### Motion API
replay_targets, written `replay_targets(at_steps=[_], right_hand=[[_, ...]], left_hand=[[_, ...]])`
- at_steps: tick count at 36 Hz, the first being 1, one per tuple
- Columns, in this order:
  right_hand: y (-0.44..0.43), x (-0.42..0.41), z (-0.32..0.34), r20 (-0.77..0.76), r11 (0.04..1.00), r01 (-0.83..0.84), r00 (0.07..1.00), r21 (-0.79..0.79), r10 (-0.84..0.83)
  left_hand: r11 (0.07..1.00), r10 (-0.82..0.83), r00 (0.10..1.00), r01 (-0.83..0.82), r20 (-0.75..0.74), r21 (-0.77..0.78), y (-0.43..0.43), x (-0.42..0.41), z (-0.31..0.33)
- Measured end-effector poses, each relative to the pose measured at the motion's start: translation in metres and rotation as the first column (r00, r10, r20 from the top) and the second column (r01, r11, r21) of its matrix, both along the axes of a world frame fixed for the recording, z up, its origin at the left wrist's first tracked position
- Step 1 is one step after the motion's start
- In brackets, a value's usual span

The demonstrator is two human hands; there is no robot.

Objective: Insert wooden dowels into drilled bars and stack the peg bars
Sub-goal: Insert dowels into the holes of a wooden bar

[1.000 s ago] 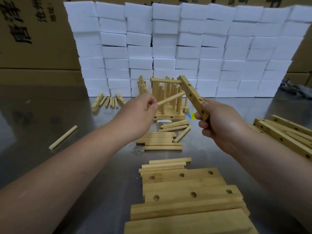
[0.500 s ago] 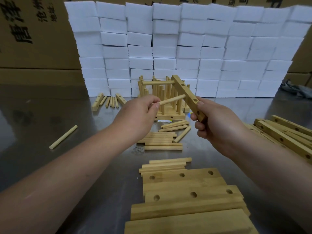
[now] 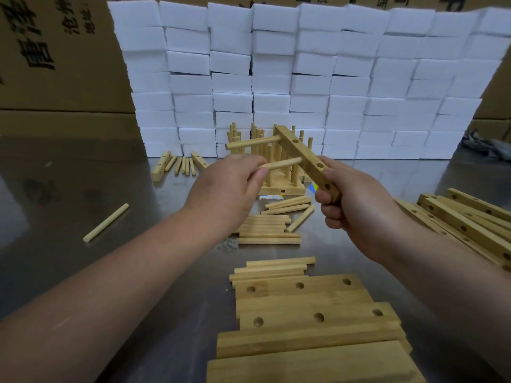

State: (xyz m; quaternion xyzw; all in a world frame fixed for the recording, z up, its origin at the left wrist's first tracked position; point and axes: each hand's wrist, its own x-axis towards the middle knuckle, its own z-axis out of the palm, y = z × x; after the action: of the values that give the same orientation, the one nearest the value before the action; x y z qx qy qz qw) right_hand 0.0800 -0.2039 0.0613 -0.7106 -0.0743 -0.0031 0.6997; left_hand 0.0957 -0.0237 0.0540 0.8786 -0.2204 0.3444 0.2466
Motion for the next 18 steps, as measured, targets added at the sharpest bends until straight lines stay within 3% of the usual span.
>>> replay_targets(at_steps=[10,18], right_hand=[[-0.001,0.0,-0.007,0.087,0.991,0.068,0.995,-0.114,-0.058],[0.002,-0.005,-0.005,0.211,0.979,0.126,0.973,-0.161,-0.09]], left_hand=[[0.977,-0.095,0.978,0.056,-0.185,-0.206,-0.003,0.003,-0.005],[0.885,-0.202,0.875,-0.029,-0.44,-0.465,-0.012,0.007,-0.008]])
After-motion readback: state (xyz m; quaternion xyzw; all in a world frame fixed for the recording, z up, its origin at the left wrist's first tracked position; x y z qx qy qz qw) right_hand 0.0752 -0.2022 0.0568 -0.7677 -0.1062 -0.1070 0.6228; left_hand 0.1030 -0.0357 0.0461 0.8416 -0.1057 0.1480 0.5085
